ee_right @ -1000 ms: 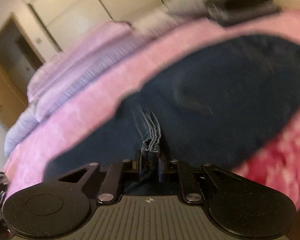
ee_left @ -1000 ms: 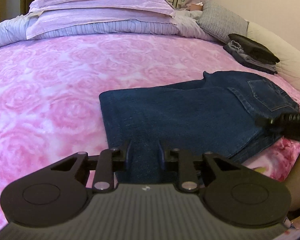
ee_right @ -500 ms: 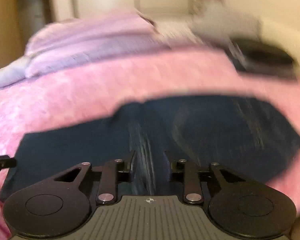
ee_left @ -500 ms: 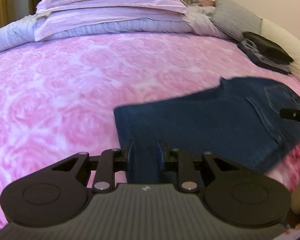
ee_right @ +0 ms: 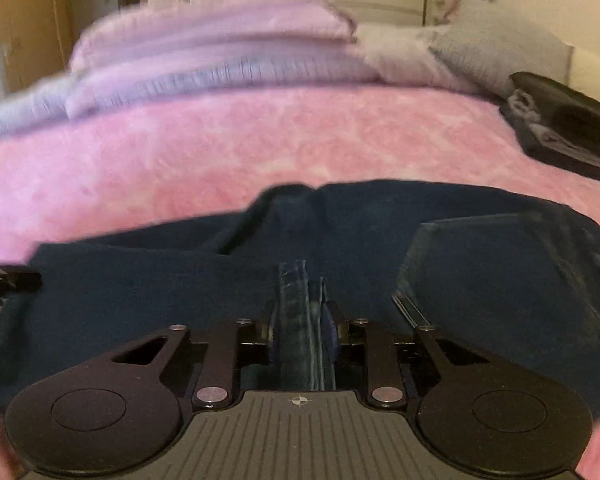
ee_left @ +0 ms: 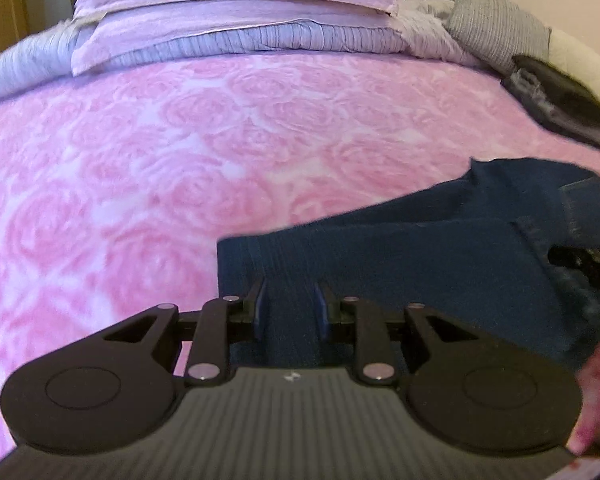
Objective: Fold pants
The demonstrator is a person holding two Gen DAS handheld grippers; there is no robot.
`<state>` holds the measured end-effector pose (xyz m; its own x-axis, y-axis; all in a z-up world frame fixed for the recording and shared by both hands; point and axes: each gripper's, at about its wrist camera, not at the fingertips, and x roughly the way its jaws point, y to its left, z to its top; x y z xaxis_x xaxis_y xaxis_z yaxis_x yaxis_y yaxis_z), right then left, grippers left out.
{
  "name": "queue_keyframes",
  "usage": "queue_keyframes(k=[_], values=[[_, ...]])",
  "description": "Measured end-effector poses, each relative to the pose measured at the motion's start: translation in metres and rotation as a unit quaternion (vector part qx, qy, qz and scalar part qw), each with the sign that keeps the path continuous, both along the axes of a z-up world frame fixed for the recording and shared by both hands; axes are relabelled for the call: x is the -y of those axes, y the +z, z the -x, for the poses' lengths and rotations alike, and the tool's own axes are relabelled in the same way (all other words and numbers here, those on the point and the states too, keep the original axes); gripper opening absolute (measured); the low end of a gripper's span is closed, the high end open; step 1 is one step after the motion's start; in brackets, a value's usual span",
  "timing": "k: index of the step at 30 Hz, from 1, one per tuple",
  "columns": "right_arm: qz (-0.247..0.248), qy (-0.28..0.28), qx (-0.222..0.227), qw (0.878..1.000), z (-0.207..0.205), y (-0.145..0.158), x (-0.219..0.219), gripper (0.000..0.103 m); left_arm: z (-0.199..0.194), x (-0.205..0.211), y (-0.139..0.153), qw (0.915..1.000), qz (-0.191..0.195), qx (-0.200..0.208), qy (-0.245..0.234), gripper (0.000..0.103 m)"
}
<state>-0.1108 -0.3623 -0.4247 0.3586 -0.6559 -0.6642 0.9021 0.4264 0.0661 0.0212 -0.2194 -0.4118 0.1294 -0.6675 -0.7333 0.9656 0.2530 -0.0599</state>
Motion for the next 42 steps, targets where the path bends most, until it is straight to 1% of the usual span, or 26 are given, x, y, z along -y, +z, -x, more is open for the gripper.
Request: queue_keyframes(k=[2,3,5,7,8,9,10,11,12,13,14,15,16,18,21,27,33,42], values=[[-0.003,0.006,0.0,1.0,0.005,0.004,-0.023,0.022,0.008,-0.022,0.003,1.0,0.001,-0.009,-0.003,0.021],[-0.005,0.008,-0.011,1.0,0.003,0.001,-0.03,0.022,0.014,-0.031,0.002,0.9999,-0.001,-0.011,-0.004,0.022],[-0.008,0.006,-0.06,0.998,0.0,-0.009,-0.037,0.022,0.024,-0.044,-0.003,0.9999,-0.01,-0.005,-0.005,0.022],[-0.006,0.007,-0.057,0.998,0.004,-0.008,-0.04,0.022,0.033,-0.051,-0.003,0.9998,-0.011,0.018,0.0,0.022],[-0.015,0.0,-0.06,0.998,0.005,-0.004,-0.041,0.023,0.037,-0.053,0.001,0.9996,-0.015,0.022,0.004,0.022],[-0.024,-0.004,-0.058,0.998,0.006,0.0,-0.044,0.024,0.04,-0.056,0.007,0.9997,-0.016,0.02,0.005,0.023],[-0.024,-0.004,-0.045,0.999,0.01,0.007,-0.051,0.025,0.043,-0.06,0.013,0.9998,-0.013,0.016,0.005,0.025],[-0.021,-0.001,-0.034,0.999,0.013,0.013,-0.057,0.03,0.046,-0.065,0.018,0.9998,-0.009,0.017,0.005,0.028],[-0.018,0.0,-0.029,0.999,0.016,0.019,-0.065,0.041,0.051,-0.072,0.025,0.9997,-0.005,0.023,0.006,0.032],[-0.013,-0.002,-0.032,0.999,0.018,0.025,-0.075,0.048,0.056,-0.077,0.031,0.9995,-0.004,0.031,0.006,0.034],[-0.007,-0.005,-0.033,0.999,0.021,0.029,-0.083,0.06,0.062,-0.084,0.037,0.9993,-0.002,0.037,0.005,0.036],[-0.001,-0.007,-0.03,1.0,0.024,0.033,-0.092,0.063,0.067,-0.092,0.043,0.9992,0.001,0.04,0.003,0.039],[0.001,-0.007,-0.025,1.0,0.027,0.037,-0.101,0.063,0.072,-0.098,0.047,0.9992,0.002,0.041,0.0,0.04],[-0.001,-0.007,-0.02,1.0,0.029,0.041,-0.114,0.064,0.082,-0.112,0.055,0.9989,0.004,0.047,-0.008,0.047],[0.007,-0.015,-0.026,1.0,0.033,0.043,-0.133,0.065,0.093,-0.127,0.061,0.9983,0.01,0.053,-0.02,0.05],[0.015,-0.028,-0.013,0.999,0.041,0.053,-0.156,0.065,0.109,-0.147,0.071,0.9973,0.022,0.057,-0.04,0.051],[0.025,-0.037,-0.009,0.999,0.047,0.063,-0.161,0.065,0.119,-0.15,0.076,0.9965,0.03,0.055,-0.056,0.052],[0.023,-0.041,0.004,0.999,0.054,0.065,-0.158,0.065,0.127,-0.142,0.075,0.9958,0.029,0.056,-0.066,0.055]])
